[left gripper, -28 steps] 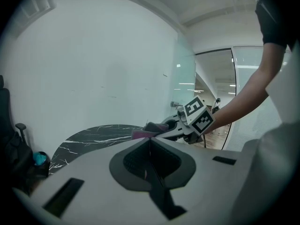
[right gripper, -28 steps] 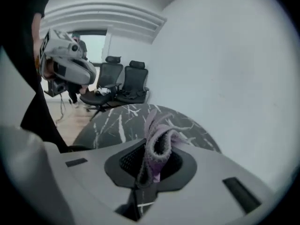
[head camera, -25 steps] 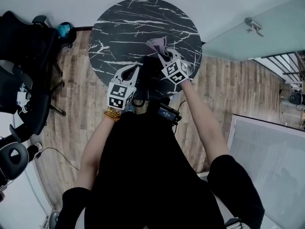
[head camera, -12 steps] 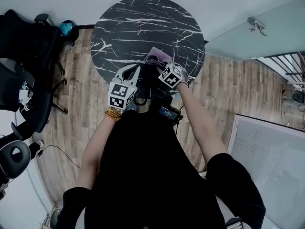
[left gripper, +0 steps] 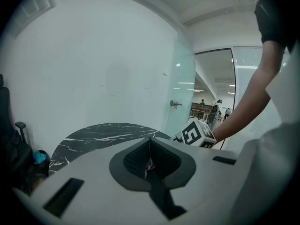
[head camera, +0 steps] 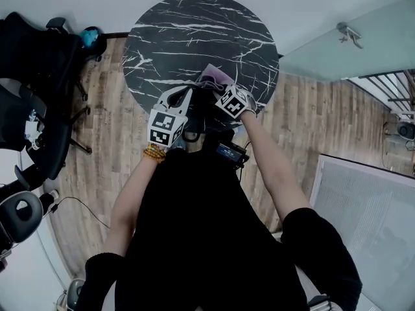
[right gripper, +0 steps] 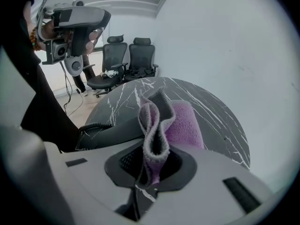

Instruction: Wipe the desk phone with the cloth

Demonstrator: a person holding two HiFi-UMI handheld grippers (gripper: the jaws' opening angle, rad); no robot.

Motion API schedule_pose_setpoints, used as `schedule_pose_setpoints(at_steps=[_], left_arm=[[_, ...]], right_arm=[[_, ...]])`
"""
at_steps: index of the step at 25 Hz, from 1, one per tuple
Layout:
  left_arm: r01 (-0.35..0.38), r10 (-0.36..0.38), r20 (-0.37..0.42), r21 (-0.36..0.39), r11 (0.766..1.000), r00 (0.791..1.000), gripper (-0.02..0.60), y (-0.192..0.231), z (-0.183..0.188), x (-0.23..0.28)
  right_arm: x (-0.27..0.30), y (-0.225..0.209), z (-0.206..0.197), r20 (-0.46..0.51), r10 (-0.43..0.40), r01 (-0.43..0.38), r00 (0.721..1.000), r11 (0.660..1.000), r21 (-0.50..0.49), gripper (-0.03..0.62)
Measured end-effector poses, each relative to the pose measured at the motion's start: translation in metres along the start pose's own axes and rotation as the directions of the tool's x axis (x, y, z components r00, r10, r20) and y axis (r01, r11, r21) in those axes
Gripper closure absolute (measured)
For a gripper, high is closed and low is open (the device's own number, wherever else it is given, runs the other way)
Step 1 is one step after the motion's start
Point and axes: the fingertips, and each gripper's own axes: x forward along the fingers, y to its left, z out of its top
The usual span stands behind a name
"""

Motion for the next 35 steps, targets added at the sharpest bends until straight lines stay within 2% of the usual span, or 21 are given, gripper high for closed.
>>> schedule_pose_setpoints(at_steps=[35], left_arm=[[0.040,-0.040,-0.017,-0.004,0.999,0.999,0.568,-0.004,-0.003,0.008]], right_arm=[[0.003,0.026,-0.006,0.028,0.049,-0.052,0.998,0.991,0.124,0.540]])
